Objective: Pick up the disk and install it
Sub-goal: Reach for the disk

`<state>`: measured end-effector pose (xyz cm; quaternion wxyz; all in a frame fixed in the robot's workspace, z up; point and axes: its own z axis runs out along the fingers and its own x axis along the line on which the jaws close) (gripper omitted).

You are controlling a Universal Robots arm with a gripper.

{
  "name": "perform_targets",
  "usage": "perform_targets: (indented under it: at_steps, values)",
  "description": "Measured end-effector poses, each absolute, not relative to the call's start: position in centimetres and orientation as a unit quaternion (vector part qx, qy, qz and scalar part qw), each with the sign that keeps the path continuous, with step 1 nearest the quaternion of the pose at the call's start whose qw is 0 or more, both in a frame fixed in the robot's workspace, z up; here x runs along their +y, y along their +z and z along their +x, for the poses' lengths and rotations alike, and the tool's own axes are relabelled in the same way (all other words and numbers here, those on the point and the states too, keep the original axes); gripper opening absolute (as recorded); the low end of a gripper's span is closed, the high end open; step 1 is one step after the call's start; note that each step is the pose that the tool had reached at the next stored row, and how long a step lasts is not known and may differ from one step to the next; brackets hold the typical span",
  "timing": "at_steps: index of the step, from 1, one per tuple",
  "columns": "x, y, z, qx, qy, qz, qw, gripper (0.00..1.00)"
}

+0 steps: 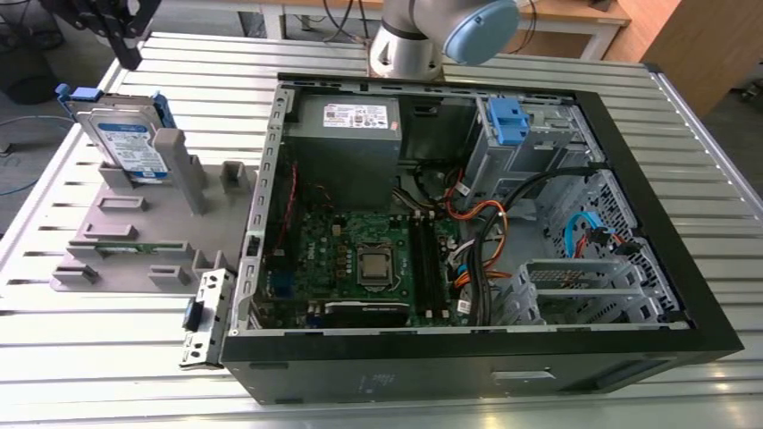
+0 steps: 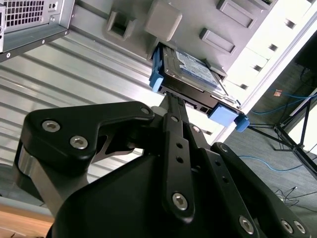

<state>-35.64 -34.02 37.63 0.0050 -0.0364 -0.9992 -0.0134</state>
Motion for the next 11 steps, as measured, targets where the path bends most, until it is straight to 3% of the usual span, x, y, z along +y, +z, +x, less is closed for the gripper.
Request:
perform_targets:
  at_steps: [11]
  values:
    - [-34.09, 37.45, -35.88, -0.999, -0.013, -0.036, 0.005, 0.11]
